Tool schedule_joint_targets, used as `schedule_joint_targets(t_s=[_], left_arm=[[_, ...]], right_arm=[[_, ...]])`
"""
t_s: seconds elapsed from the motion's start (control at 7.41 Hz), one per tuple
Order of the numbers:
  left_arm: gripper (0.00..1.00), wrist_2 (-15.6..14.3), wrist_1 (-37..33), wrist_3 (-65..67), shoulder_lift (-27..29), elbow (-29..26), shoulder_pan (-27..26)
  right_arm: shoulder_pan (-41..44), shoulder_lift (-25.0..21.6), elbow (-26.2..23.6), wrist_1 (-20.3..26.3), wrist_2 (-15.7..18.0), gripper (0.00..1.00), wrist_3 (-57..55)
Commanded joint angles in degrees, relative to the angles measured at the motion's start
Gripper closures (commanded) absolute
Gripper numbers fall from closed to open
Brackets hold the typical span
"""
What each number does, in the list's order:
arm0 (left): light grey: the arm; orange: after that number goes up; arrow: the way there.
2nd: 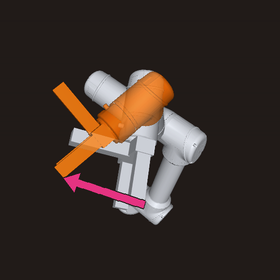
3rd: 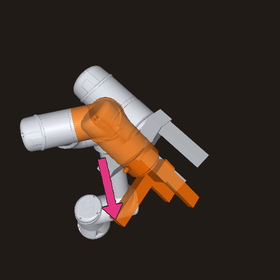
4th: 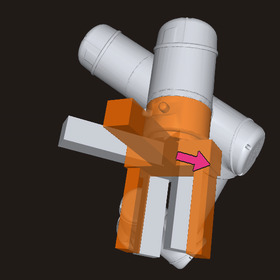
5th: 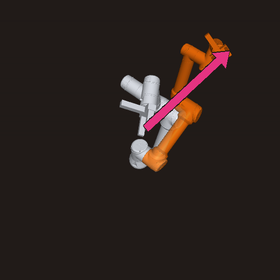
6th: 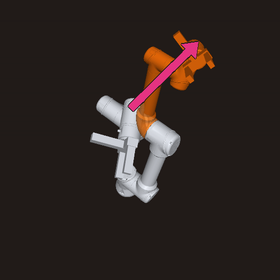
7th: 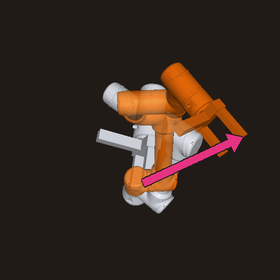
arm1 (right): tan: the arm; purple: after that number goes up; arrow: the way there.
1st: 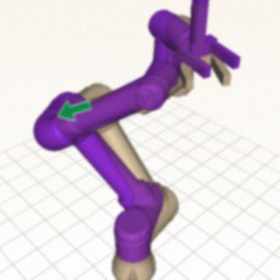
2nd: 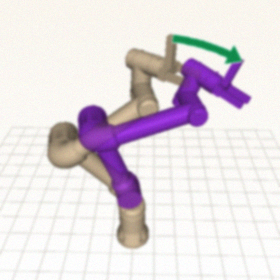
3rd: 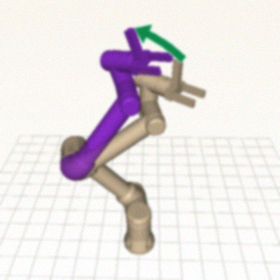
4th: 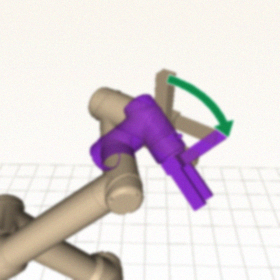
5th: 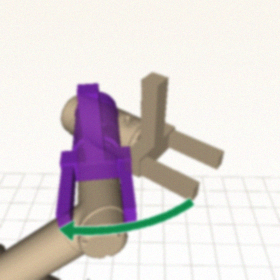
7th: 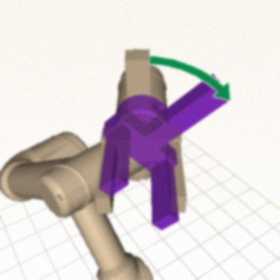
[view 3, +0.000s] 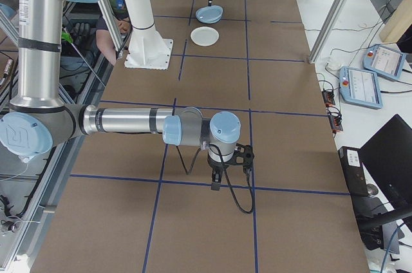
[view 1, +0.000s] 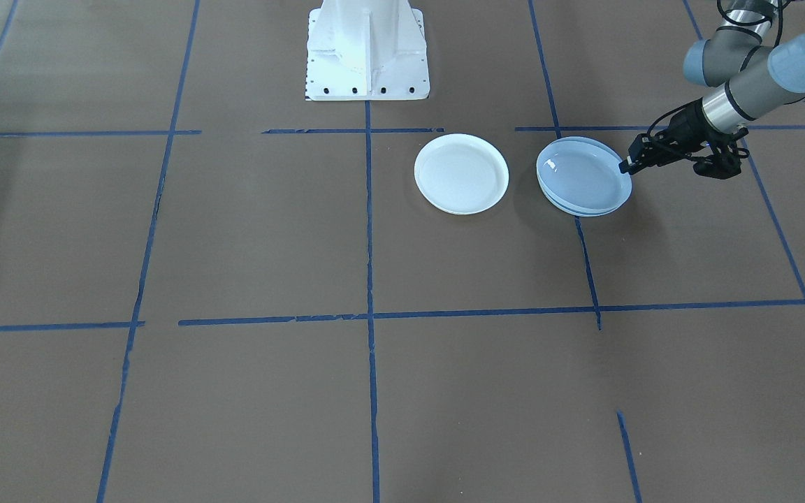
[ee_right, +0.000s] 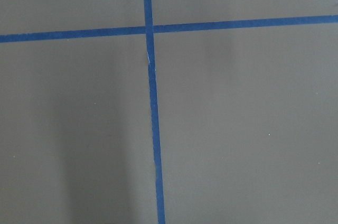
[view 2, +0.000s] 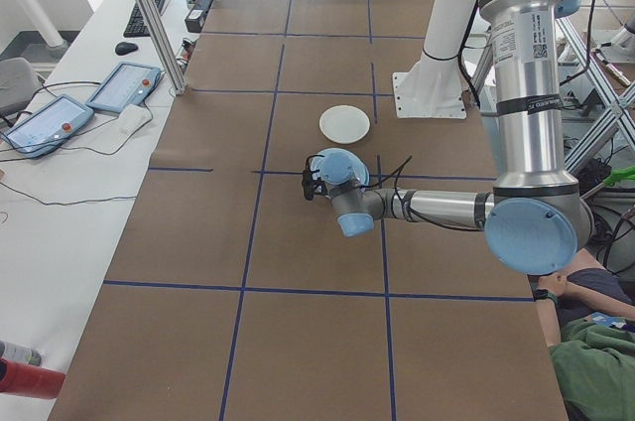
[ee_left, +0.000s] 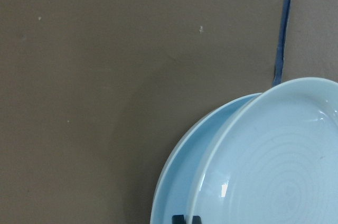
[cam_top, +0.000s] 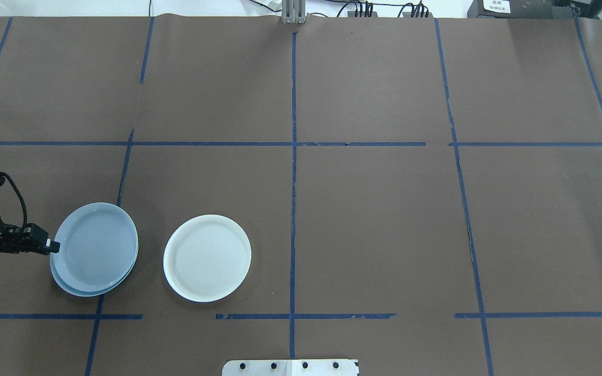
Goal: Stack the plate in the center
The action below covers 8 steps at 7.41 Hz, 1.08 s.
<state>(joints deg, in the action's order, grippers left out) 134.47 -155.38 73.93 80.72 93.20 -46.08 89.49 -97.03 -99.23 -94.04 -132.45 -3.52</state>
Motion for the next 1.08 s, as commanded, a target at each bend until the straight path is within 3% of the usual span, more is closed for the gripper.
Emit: schedule_joint_targets(t_s=[0.0, 0.4, 0.54, 0.67, 0.81, 0.94], left_arm=[[0.01, 0.69, -0.02, 0.07, 0.05, 0.49, -0.06], [0.01, 0.18, 1.3, 2.77, 1.19, 3.57, 0.9], [0.01, -0.17, 5.74, 4.71, 4.76, 4.96, 1.51], [0.0, -3.48, 11.18, 7.34, 6.63, 8.37, 2.65], [0.0, -4.82, 16.63, 11.11, 8.91, 11.01, 6.4], [0.0, -6.92, 17.81, 17.15, 11.19, 11.21, 8.88]], right_arm=[[-0.02, 0.0, 0.0, 0.0, 0.0, 0.0, 0.0], [-0.02, 0.0, 0.0, 0.0, 0.0, 0.0, 0.0], [-0.02, 0.0, 0.0, 0.0, 0.0, 0.0, 0.0], [-0.02, 0.0, 0.0, 0.0, 0.0, 0.0, 0.0], [-0.02, 0.0, 0.0, 0.0, 0.0, 0.0, 0.0], [-0.02, 0.0, 0.0, 0.0, 0.0, 0.0, 0.0]])
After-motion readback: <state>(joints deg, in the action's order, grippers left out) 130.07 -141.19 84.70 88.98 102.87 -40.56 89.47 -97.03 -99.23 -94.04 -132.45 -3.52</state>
